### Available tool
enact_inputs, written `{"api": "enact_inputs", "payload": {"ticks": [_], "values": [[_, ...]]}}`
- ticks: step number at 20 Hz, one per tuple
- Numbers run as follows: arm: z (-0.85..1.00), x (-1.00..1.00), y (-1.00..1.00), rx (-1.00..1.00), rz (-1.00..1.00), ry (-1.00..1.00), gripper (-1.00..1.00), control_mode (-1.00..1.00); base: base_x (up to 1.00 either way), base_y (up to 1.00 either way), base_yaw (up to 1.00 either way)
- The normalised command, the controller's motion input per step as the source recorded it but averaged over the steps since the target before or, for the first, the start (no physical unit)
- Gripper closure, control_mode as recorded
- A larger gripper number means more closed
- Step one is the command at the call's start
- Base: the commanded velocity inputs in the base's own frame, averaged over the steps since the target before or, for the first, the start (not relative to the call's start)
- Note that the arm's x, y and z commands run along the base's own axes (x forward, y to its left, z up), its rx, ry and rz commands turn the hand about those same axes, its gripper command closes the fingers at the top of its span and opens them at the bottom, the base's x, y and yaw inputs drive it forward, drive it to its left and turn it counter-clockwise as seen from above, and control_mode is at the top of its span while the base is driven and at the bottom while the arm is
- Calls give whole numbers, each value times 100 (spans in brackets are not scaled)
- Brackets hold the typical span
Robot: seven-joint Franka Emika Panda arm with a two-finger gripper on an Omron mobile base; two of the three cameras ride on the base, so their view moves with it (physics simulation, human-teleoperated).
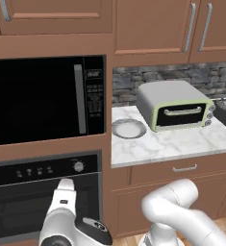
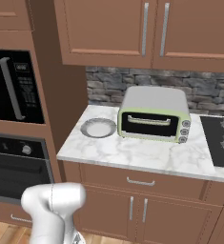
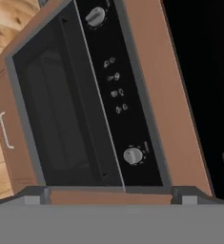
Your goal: Take the fish from the oven and place it on the plate on the counter.
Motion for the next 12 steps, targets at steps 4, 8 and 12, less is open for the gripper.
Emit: {"api": "enact_inputs", "payload": {"ticks": [4, 8, 12], "values": [[-27, 5, 0, -4, 0, -5, -100, -100, 0, 0, 0], [-17, 12, 0, -3, 0, -2, -100, -100, 0, 0, 0], [-6, 8, 0, -4, 0, -3, -100, -100, 0, 0, 0]]}}
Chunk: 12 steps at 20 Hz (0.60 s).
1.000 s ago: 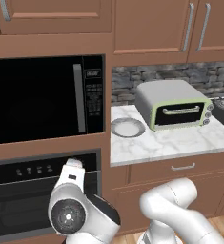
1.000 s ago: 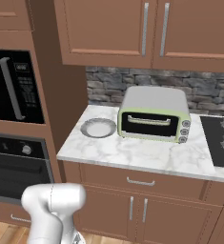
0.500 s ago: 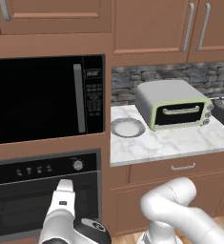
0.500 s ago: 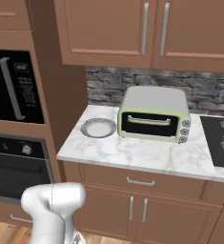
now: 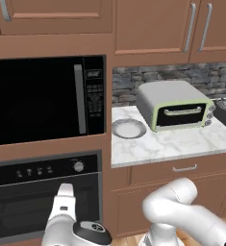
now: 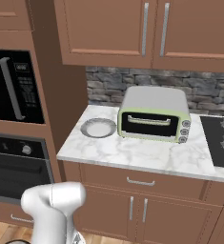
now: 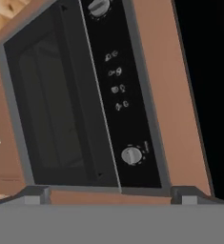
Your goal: Take the fish from the oven and place it on the plate on the counter.
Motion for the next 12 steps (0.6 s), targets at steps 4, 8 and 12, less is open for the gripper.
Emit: {"api": "enact_inputs", "payload": {"ticks": [4, 8, 12], "values": [[-3, 27, 2, -6, 0, -4, -100, -100, 0, 0, 0], [-5, 38, 11, -8, 0, -3, -100, -100, 0, 0, 0], [-17, 34, 20, -4, 0, -4, -100, -100, 0, 0, 0]]}}
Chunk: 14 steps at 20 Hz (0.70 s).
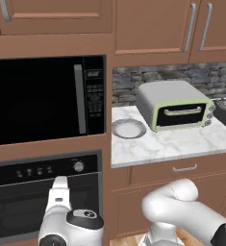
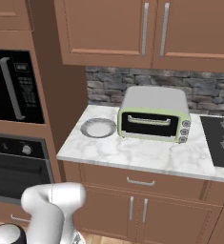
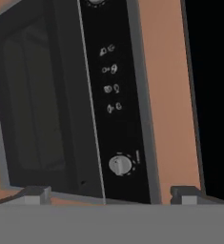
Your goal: Take the fish from the oven and place it on the plate on the counter.
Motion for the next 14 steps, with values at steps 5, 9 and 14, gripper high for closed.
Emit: {"api": "enact_inputs", "payload": {"ticks": [5, 9, 14], "values": [[-24, 19, 16, -1, 0, -11, -100, -100, 0, 0, 0], [-46, 9, 80, -6, -12, -3, -100, -100, 0, 0, 0], [-57, 20, 81, -8, -14, -1, -100, -100, 0, 0, 0]]}}
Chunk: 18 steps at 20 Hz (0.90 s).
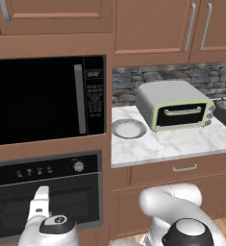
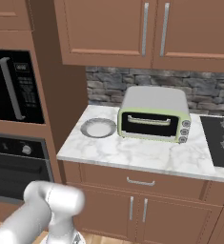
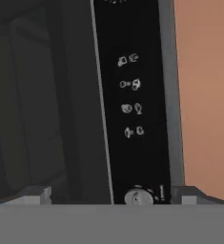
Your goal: Take the fish from the oven and place it on the plate on the counter.
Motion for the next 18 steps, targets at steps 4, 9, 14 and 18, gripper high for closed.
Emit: {"api": "enact_inputs", "payload": {"ticks": [4, 9, 14, 18], "values": [[-38, 46, 56, -11, -10, 0, -100, -100, 0, 0, 0], [-36, 63, 15, -10, -1, -9, -100, -100, 0, 0, 0], [-32, 59, 0, -2, 0, -15, -100, -100, 0, 0, 0], [-35, 41, 0, 0, 0, -15, -100, -100, 0, 0, 0]]}}
